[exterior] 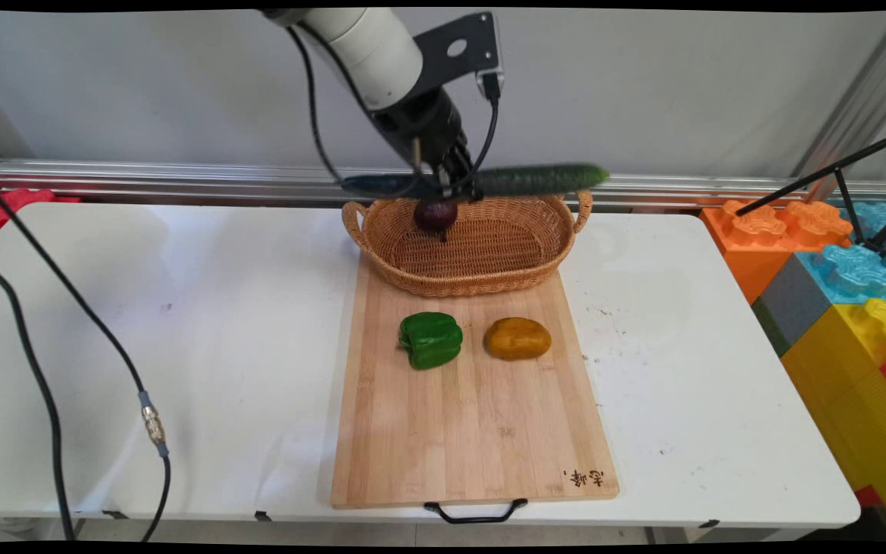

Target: Place the picked object in the vegetable basket

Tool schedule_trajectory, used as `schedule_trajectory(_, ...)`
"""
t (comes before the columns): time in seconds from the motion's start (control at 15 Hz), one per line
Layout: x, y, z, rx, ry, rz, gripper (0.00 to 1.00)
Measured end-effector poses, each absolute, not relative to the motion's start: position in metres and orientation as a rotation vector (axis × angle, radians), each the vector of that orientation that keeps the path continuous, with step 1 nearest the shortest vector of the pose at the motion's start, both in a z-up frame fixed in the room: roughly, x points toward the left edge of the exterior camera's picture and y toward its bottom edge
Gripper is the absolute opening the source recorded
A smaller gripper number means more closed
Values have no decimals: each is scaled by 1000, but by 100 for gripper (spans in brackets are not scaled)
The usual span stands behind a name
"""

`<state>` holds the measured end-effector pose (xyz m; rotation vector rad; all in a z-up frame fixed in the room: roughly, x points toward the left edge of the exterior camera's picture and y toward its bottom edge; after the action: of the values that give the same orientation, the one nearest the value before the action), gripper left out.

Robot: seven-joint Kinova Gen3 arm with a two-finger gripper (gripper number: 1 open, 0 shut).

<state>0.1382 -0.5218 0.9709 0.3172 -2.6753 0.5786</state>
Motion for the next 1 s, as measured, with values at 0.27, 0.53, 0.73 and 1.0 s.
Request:
schedule_trajectory(0.27, 139, -559, 946, 379, -2649, 615, 0)
schedule_trajectory(0.53, 141, -588, 903, 445, -2653, 610, 0)
schedule_trajectory(0.73, 145, -603, 871, 470, -2658, 599, 0)
schedule_trajectory(1.0, 136, -624, 841, 421, -2635, 606, 0)
